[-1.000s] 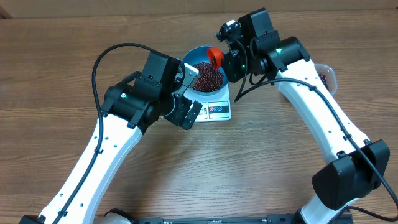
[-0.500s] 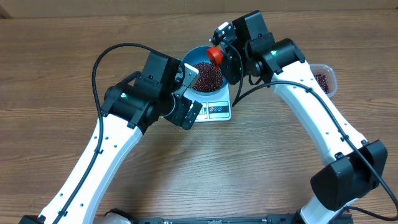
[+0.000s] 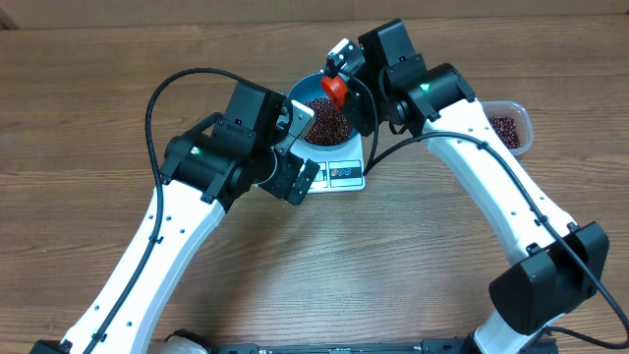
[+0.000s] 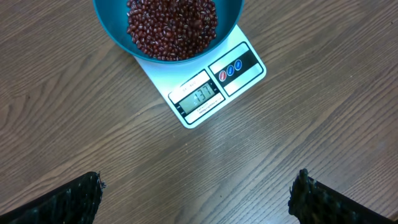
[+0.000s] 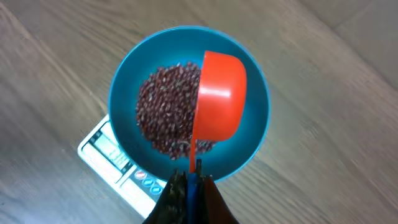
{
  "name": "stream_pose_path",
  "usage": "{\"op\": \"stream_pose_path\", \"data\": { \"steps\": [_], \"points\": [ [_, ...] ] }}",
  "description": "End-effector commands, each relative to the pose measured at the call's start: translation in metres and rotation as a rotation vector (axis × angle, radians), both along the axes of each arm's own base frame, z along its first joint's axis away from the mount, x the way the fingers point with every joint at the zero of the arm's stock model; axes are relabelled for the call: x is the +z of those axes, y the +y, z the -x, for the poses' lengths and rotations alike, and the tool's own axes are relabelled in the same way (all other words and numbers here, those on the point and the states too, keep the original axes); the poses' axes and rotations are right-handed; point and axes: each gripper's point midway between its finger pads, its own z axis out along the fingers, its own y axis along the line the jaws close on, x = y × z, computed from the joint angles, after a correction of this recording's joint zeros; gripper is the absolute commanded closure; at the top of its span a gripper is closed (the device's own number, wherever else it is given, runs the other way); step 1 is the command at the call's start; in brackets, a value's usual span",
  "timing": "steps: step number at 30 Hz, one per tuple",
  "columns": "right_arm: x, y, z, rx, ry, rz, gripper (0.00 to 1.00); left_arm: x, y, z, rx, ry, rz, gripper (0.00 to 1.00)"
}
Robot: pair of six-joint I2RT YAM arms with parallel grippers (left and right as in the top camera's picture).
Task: Scoop item into bowl and weigh 150g on scale
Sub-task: 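Move the empty scoop right back into the bean tub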
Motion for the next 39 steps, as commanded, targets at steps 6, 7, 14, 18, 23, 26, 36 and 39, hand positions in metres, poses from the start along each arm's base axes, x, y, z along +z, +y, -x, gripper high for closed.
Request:
{"op": "stream_pose_path", "data": {
  "steps": [6, 7, 14, 18, 23, 26, 36, 39],
  "points": [
    [0.027, 0.008, 0.004, 0.034, -0.046, -0.044, 0.96, -0.004, -0.002, 0.001, -0.025, 0.009, -0.002, 0.01],
    [0.025, 0.010, 0.007, 0.065, -0.041, -0.035, 0.96, -0.004, -0.002, 0.001, -0.025, 0.009, -0.002, 0.00],
    [0.025, 0.007, 0.005, 0.026, -0.042, -0.027, 0.96, -0.004, -0.002, 0.001, -0.025, 0.009, -0.002, 0.00],
    [0.025, 0.004, 0.002, -0.025, -0.043, -0.034, 0.96, -0.004, -0.002, 0.001, -0.025, 0.009, -0.001, 0.00],
    [0.026, -0.013, -0.005, -0.175, -0.041, -0.023, 0.96, -0.004, -0.002, 0.001, -0.025, 0.009, -0.001, 0.00],
    [0.031, -0.033, -0.008, -0.256, -0.023, -0.052, 0.96, -0.004, -0.002, 0.001, -0.025, 0.009, -0.001, 0.00],
    [0.060, -0.179, -0.007, -0.661, 0.001, -0.098, 0.96, -0.004, -0.002, 0.001, -0.025, 0.009, -0.002, 0.00],
    [0.047, -0.225, 0.004, -0.785, 0.036, 0.002, 0.96, -0.004, -0.002, 0.001, -0.025, 0.009, -0.002, 0.00]
  ]
}}
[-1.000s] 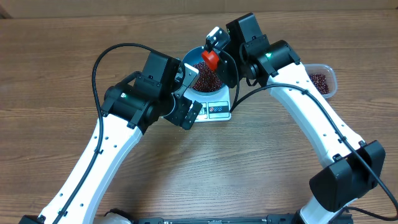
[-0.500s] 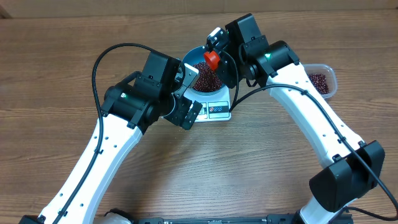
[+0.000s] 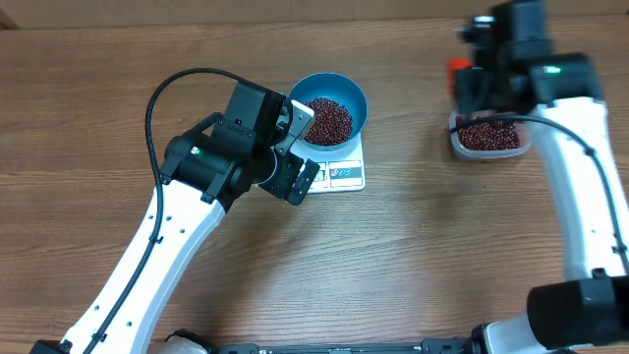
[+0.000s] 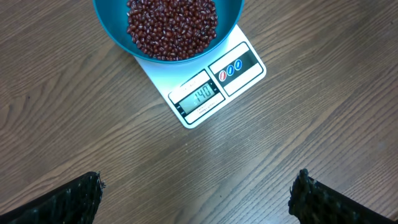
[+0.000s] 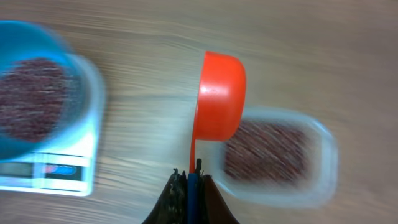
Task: Scoop item into bowl and weigh 150g on scale
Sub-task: 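Move the empty scoop right back into the bean tub, then dip the red scoop into the tub beans with the right gripper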
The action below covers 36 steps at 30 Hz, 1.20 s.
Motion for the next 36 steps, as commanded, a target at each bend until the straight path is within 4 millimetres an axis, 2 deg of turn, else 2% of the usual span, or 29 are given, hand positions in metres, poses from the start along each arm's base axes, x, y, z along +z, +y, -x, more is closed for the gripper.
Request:
{"op": "stream_pose_path", "data": {
  "steps": [1, 3, 6, 12, 18, 26, 32, 36],
  "points": [
    [0.007, -0.039, 0.008, -0.124, 0.005, 0.073, 0.96, -0.004, -0.002, 0.001, -0.025, 0.009, -0.002, 0.01],
    [-0.005, -0.055, 0.013, -0.163, 0.048, 0.089, 0.97, -0.004, -0.002, 0.001, -0.025, 0.009, -0.001, 0.00],
    [-0.024, -0.068, 0.016, -0.192, 0.099, 0.091, 0.96, -0.004, -0.002, 0.001, -0.025, 0.009, -0.002, 0.00],
    [-0.056, -0.074, 0.012, -0.203, 0.156, 0.093, 0.96, -0.004, -0.002, 0.001, -0.025, 0.009, -0.002, 0.00],
    [-0.089, -0.074, 0.012, -0.191, 0.233, 0.099, 0.96, -0.004, -0.002, 0.001, -0.025, 0.009, -0.002, 0.00],
    [-0.118, -0.073, 0.011, -0.185, 0.273, 0.091, 0.96, -0.004, -0.002, 0.001, -0.025, 0.009, -0.001, 0.00],
    [-0.134, -0.050, 0.011, -0.090, 0.288, -0.013, 0.96, -0.004, -0.002, 0.001, -0.025, 0.009, -0.002, 0.00],
    [-0.135, -0.041, 0.011, -0.066, 0.289, -0.060, 0.96, -0.004, -0.002, 0.001, -0.025, 0.009, -0.001, 0.00]
  ]
}}
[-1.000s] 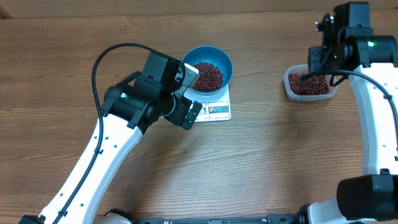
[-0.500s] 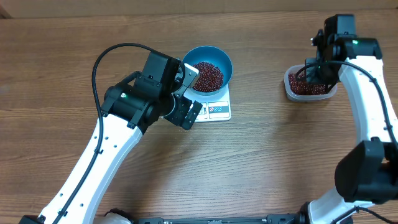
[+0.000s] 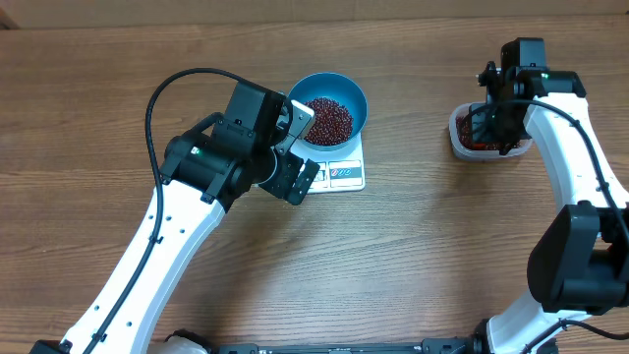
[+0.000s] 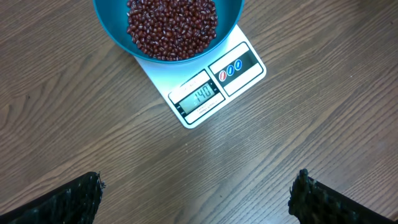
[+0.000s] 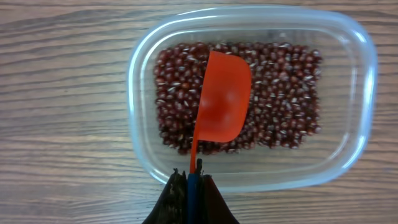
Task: Scoop item into bowl and weigh 150g on scale
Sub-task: 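Dip the red scoop into the tub beans with the right gripper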
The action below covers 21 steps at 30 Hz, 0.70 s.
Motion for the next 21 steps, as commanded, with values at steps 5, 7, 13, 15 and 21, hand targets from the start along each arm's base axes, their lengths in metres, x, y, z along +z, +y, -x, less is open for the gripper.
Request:
{"op": "stream_pose_path", "data": {
  "steps": [5, 7, 13, 15, 21],
  "points": [
    [-0.004, 0.029, -0.002, 0.055, -0.007, -0.165, 0.96, -0.004, -0.002, 0.001, -0.025, 0.009, -0.001, 0.00],
    [-0.003, 0.031, -0.003, 0.058, -0.011, -0.178, 0.96, -0.004, -0.002, 0.001, -0.025, 0.009, -0.001, 0.00],
    [-0.002, 0.029, -0.003, 0.049, -0.016, -0.208, 0.96, -0.004, -0.002, 0.001, -0.025, 0.009, -0.001, 0.00],
    [-0.001, 0.027, -0.003, 0.038, -0.021, -0.238, 0.96, -0.004, -0.002, 0.001, -0.025, 0.009, -0.001, 0.00],
    [0.010, 0.023, -0.004, 0.062, -0.065, -0.415, 0.97, -0.004, -0.002, 0.001, -0.025, 0.009, -0.001, 0.00]
  ]
}}
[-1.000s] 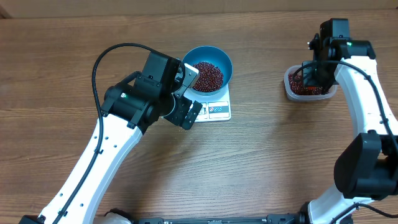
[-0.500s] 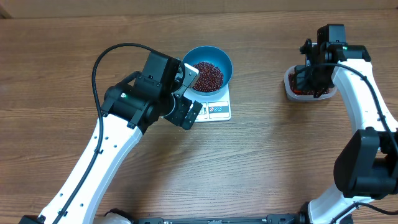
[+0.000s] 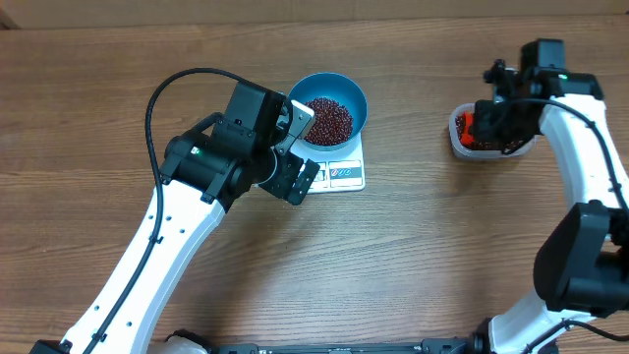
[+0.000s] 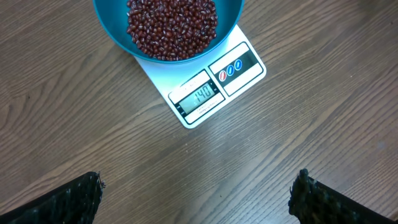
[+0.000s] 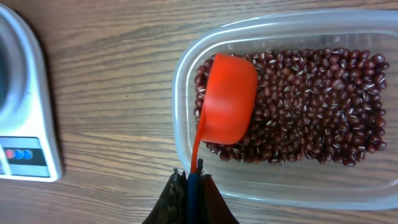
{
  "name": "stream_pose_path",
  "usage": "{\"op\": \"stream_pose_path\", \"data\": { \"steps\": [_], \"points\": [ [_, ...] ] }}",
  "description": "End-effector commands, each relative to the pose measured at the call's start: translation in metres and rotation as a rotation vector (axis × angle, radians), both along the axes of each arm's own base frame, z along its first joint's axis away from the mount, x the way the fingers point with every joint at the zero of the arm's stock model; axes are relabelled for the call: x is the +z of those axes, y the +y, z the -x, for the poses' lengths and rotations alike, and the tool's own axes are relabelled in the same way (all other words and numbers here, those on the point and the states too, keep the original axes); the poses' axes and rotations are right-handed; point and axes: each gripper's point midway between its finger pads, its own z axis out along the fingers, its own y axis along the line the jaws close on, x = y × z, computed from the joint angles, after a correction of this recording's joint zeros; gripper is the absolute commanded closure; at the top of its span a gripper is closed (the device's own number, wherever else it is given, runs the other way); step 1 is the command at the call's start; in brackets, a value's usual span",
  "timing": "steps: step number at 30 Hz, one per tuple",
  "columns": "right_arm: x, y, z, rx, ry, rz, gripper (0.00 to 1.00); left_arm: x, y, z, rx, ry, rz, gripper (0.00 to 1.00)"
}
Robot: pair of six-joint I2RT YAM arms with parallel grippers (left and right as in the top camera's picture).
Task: Scoop item into bowl and weigh 150g on scale
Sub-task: 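Dip the red scoop into the tub beans with the right gripper, then carry the filled scoop left over the blue bowl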
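A teal bowl of red beans sits on the white scale, whose display reads 140. My left gripper hangs open over bare table in front of the scale. At the far right a clear plastic container holds more red beans. My right gripper is shut on the handle of an orange scoop, whose cup lies bottom up on the beans at the container's left end. In the overhead view the container lies under my right gripper.
The scale's edge shows at the left of the right wrist view. Wood table stretches between the scale and the container. My left arm lies beside the scale's left front.
My right gripper has shifted so the scoop now lies at the container's left end, tilted slightly, instead of over its middle. The scale still reads 140. The left arm is unchanged.
The scoop was tipped over the teal bowl with the scale reading 131. Then my right gripper held the scoop near the container and the display read 140. After that the scoop lay over the container's beans, and now it is at their left end.
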Motion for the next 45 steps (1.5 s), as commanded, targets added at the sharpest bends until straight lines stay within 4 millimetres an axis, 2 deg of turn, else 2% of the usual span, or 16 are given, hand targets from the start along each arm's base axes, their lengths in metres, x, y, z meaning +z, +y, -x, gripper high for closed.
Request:
{"op": "stream_pose_path", "data": {
  "steps": [1, 9, 15, 23, 38, 45],
  "points": [
    [0.006, 0.009, -0.001, 0.056, -0.042, -0.171, 0.96, -0.004, -0.002, 0.001, -0.025, 0.009, -0.002, 0.00],
    [0.011, -0.015, 0.004, 0.032, -0.071, -0.233, 0.96, -0.004, -0.002, 0.001, -0.025, 0.009, -0.001, 0.00],
    [0.005, -0.022, 0.013, 0.018, -0.061, -0.278, 0.96, -0.004, -0.002, 0.001, -0.025, 0.009, -0.001, 0.00],
    [-0.003, -0.029, 0.026, -0.027, -0.077, -0.422, 0.96, -0.004, -0.002, 0.001, -0.025, 0.009, -0.001, 0.00],
    [0.030, -0.048, 0.025, -0.105, -0.207, -0.655, 0.96, -0.004, -0.002, 0.001, -0.025, 0.009, -0.001, 0.01],
    [0.057, -0.031, 0.024, -0.035, -0.284, -0.767, 0.96, -0.004, -0.002, 0.001, -0.025, 0.009, -0.001, 0.00]
  ]
}}
